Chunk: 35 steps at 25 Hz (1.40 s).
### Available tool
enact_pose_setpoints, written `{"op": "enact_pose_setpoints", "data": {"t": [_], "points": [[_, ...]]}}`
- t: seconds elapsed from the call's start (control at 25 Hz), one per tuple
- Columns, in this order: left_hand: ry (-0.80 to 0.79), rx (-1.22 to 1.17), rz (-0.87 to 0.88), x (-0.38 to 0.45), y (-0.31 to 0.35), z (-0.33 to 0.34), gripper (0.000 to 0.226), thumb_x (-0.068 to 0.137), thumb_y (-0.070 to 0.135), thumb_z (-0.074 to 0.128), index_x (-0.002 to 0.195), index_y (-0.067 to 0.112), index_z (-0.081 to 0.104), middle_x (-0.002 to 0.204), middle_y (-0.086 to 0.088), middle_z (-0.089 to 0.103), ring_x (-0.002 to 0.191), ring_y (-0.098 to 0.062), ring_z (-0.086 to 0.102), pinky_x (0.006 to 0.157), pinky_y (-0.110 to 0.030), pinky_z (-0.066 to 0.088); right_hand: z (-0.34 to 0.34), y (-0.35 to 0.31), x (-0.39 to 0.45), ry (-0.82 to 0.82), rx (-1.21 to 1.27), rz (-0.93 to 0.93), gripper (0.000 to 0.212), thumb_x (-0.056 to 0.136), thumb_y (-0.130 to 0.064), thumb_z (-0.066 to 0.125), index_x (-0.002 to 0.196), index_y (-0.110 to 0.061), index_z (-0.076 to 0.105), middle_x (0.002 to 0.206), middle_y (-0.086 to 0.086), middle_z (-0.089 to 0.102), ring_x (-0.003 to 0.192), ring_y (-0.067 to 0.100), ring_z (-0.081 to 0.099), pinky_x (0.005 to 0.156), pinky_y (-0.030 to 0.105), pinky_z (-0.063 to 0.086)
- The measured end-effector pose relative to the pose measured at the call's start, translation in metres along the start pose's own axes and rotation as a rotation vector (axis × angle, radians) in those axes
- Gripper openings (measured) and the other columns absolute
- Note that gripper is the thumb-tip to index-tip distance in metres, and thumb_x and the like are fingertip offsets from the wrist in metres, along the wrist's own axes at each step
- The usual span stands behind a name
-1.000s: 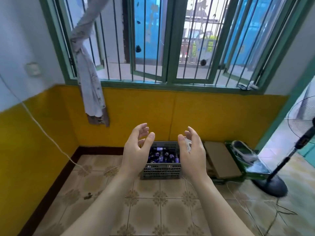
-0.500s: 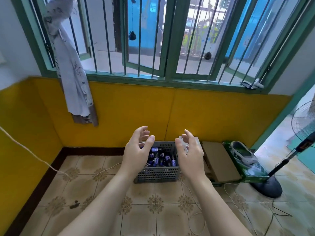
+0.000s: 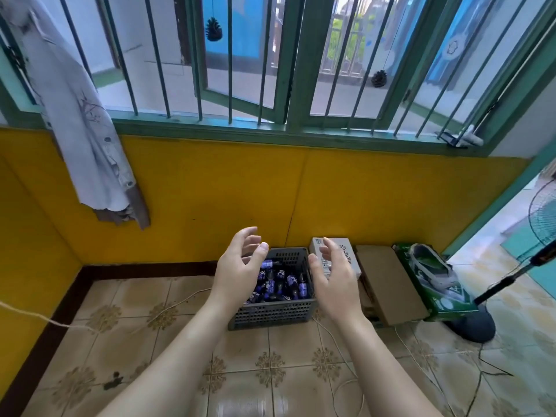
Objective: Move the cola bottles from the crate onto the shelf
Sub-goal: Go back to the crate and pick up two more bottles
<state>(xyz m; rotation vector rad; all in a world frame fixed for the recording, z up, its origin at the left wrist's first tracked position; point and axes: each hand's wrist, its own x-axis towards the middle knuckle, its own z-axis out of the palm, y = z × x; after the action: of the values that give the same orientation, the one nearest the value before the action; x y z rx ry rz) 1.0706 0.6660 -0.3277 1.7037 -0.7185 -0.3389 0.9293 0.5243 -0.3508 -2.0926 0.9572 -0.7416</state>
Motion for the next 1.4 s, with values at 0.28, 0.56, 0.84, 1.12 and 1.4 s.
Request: {"op": "enact_pose_setpoints", "data": {"t": [0.28,0.56,0.84,1.12,1.4], "points": [[-0.044,0.046,-0.098,0.118,-0.041,0.058,0.037,0.101,0.034,0.056,0.137,0.030,0.051,0.122,0.015,0.060,0.109,0.007,0.056,0.078,-0.006,0.042,0.034,0.053,0.125,-0.066,-0.002,0.040,0.055,0.102,-0.046,0.053,0.151,-0.025,0.041,0.141,-0.005,0.056,0.131,0.012,0.050,0.107,0.040,0.047],[-0.060,0.086,-0.256,0.223,-0.090,0.100,0.036,0.104,0.022,0.049,0.139,0.027,0.048,0.125,0.012,0.060,0.118,-0.008,0.056,0.102,-0.030,0.048,0.061,0.097,0.243,-0.159,-0.037,0.102,0.057,0.102,-0.045,0.053,0.153,-0.023,0.039,0.144,-0.005,0.054,0.131,0.010,0.048,0.106,0.035,0.046],[-0.090,0.114,-0.398,0.304,-0.161,0.101,0.036,0.105,0.018,0.045,0.140,0.026,0.046,0.125,0.009,0.059,0.116,-0.011,0.056,0.086,-0.020,0.044,0.122,0.122,0.307,-0.264,-0.094,0.162,0.059,0.102,-0.044,0.053,0.154,-0.022,0.037,0.150,-0.005,0.049,0.136,0.010,0.045,0.113,0.036,0.042],[-0.096,0.132,-0.543,0.351,-0.250,0.096,0.036,0.105,0.018,0.044,0.140,0.024,0.046,0.124,0.008,0.059,0.114,-0.013,0.056,0.091,-0.028,0.041,0.201,0.157,0.346,-0.345,-0.164,0.208,0.059,0.103,-0.043,0.051,0.155,-0.021,0.035,0.153,-0.001,0.046,0.141,0.014,0.042,0.116,0.039,0.039],[-0.070,0.094,-0.639,0.379,-0.372,0.135,0.036,0.104,0.021,0.050,0.139,0.021,0.046,0.115,0.005,0.059,0.109,-0.014,0.055,0.090,-0.028,0.040,0.296,0.247,0.376,-0.448,-0.221,0.161,0.061,0.103,-0.043,0.052,0.156,-0.019,0.034,0.157,0.000,0.043,0.145,0.018,0.038,0.116,0.036,0.036]]}}
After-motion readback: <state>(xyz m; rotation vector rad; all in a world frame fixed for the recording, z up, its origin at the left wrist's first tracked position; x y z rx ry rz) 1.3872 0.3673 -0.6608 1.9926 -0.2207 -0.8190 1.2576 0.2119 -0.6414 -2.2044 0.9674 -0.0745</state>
